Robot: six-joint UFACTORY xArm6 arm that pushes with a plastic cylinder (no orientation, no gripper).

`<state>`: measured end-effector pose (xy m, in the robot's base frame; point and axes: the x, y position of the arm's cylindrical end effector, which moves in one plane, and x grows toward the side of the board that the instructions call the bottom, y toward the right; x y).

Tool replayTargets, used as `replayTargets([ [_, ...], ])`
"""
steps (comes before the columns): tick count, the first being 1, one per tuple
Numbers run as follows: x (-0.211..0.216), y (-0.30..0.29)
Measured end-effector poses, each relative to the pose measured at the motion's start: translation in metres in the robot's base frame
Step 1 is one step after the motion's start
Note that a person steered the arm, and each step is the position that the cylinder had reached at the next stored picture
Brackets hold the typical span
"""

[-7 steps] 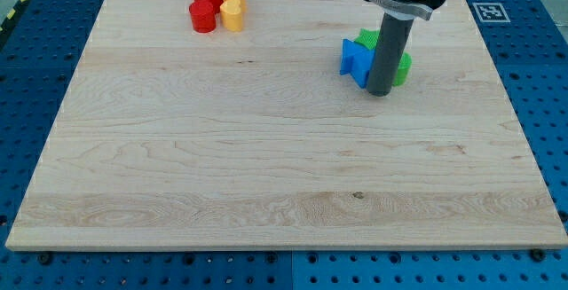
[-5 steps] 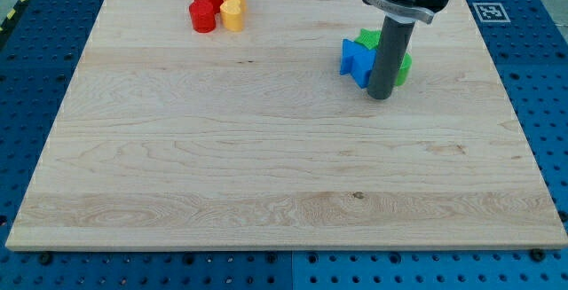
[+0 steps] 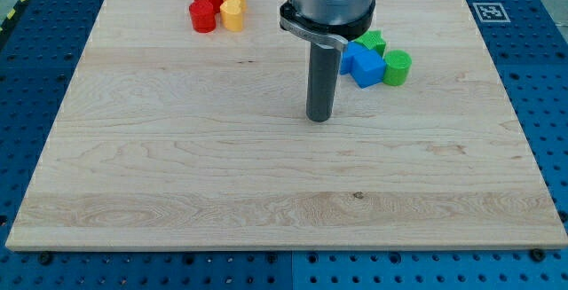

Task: Put red star in between yellow blocks

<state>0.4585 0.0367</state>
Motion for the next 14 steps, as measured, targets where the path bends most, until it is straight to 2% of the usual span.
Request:
replayTargets([
  [1,0.0,-0.055],
  [3,-0.007,-0.214],
  [4,-0.046,-0.271],
  [5,-0.103,-0.297],
  [6,-0.14,-0.309],
  [8,-0.231,-0.297],
  [9,-0.249,-0.258],
  [10,-0.25,-0.19],
  [11,-0.24,-0.158],
  [13,-0.231,-0.178],
  [14,-0.218,-0.136],
])
